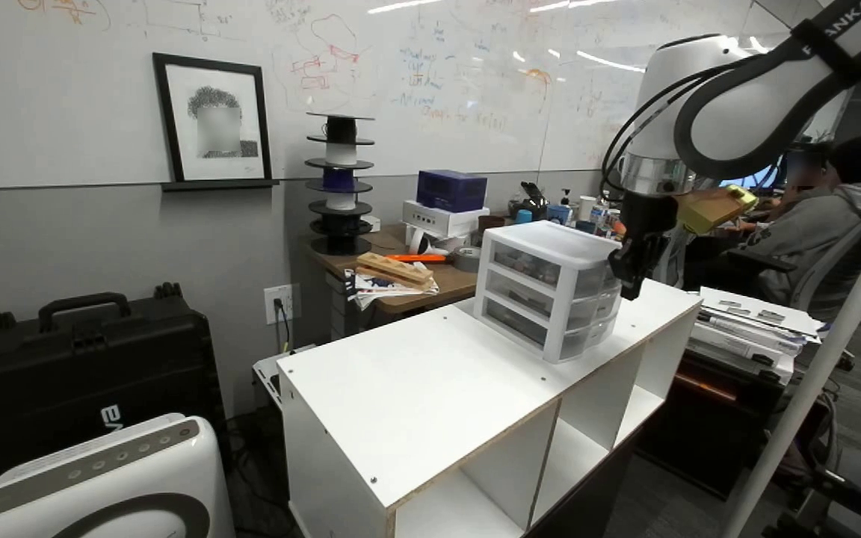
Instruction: Pick up the objects from the table, put them in the drawer and close the drawer.
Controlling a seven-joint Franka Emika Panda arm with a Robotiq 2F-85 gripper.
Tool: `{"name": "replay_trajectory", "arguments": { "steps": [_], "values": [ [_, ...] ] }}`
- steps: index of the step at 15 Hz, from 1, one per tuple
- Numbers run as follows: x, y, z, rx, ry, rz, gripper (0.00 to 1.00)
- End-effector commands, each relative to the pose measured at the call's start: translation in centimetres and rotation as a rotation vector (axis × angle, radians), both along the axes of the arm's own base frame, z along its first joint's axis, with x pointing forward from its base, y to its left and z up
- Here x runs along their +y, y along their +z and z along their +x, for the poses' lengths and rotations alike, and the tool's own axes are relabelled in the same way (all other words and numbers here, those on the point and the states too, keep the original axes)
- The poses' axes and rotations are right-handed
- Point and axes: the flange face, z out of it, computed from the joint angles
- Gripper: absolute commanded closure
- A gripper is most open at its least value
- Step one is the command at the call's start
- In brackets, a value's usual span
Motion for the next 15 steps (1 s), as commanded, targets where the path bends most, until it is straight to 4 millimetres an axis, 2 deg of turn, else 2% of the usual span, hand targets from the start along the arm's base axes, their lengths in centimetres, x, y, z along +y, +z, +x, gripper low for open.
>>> {"name": "replay_trajectory", "arguments": {
  "steps": [1, 6, 9, 11, 15],
  "values": [
    [0.4, 2.0, -0.2, 0.013, 0.059, -0.016, 0.61],
    [0.9, 5.5, -4.0, 0.162, 0.097, -0.047, 0.23],
    [1.8, 8.8, -5.5, 0.164, 0.129, -0.038, 0.02],
    [2.4, 11.3, -6.5, 0.146, 0.162, -0.041, 0.0],
    [2.2, 15.7, -8.0, 0.103, 0.229, -0.014, 0.0]
  ]
}}
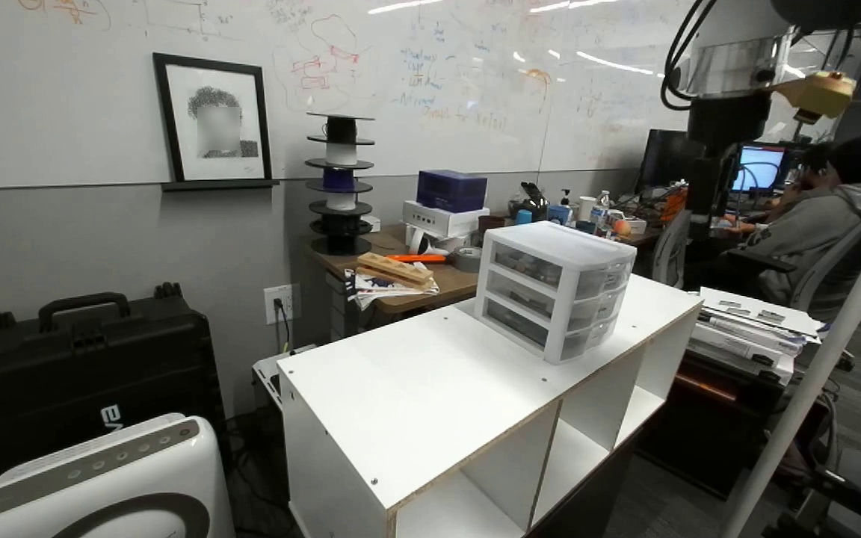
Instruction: Pick up the objects from the table, put them in the drawer and close the drawer.
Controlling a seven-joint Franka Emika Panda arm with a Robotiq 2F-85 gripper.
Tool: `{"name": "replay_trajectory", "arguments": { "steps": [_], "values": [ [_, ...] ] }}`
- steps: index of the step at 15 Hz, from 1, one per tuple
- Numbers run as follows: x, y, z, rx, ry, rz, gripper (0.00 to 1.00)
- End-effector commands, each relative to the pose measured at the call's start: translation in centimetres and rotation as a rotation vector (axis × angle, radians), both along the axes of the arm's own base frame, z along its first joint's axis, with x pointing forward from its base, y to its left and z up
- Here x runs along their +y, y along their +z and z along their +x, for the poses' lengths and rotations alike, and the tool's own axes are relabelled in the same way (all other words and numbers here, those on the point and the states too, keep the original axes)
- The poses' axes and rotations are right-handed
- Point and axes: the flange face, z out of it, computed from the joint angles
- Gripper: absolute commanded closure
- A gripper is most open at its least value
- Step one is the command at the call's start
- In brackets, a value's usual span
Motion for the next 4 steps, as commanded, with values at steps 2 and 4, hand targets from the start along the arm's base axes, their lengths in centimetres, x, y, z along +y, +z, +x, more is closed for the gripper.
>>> {"name": "replay_trajectory", "arguments": {
  "steps": [2, 4],
  "values": [
    [-0.02, 1.79, -0.67, -0.02, 0.019, 0.009, 0.0],
    [-0.03, 1.49, -0.75, -0.013, 0.018, 0.01, 0.0]
  ]
}}
